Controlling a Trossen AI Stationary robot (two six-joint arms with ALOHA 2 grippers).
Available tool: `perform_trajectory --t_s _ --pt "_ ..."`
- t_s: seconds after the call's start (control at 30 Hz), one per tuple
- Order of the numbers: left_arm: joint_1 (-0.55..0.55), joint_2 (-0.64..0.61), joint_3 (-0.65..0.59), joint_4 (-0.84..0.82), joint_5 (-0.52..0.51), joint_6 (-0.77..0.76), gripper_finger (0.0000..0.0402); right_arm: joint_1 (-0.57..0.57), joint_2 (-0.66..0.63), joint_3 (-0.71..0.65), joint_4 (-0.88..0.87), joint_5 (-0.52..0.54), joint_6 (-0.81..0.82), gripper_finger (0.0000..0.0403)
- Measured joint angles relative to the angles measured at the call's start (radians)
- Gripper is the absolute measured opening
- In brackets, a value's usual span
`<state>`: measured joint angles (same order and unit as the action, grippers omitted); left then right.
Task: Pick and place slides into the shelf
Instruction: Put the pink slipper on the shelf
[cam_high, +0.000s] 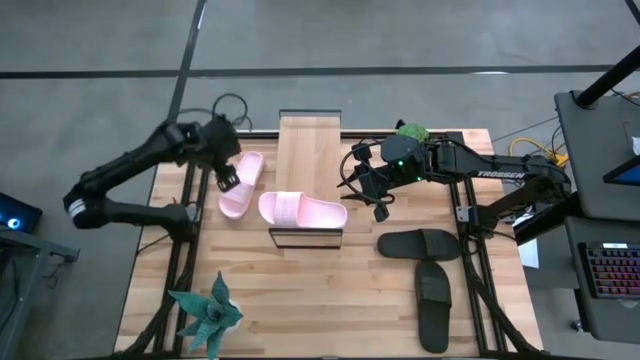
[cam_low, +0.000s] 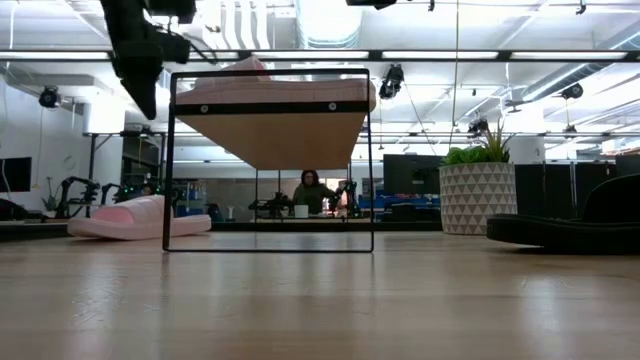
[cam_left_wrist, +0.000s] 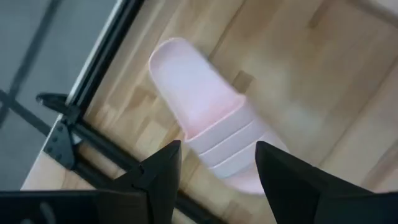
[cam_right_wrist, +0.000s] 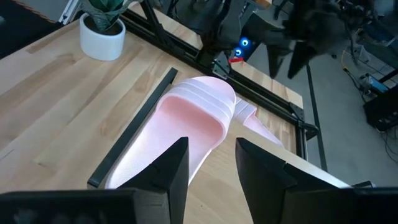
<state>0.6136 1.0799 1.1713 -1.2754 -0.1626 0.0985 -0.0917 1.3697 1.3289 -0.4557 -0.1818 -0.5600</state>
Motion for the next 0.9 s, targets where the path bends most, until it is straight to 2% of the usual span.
perform_trajectory --t_s 0.17,0.23,0.43,0.9 --pt "0.198 0.112 0.040 -0.041 0.272 0.221 0.0191 0.000 0.000 0.000 -0.001 0.000 -0.001 0.0118" --pt "0.250 0.159 0.041 -0.049 0.330 0.271 0.0191 0.000 0.000 0.000 -0.002 0.000 -0.001 0.0118" --pt "0.354 0.303 0.041 -0.051 0.330 0.358 0.0191 0.000 0.000 0.000 -0.012 0.000 0.002 0.0121" --pt "0.367 0.560 0.031 -0.015 0.334 0.419 0.0191 0.000 0.001 -0.010 -0.019 0.000 -0.001 0.0120"
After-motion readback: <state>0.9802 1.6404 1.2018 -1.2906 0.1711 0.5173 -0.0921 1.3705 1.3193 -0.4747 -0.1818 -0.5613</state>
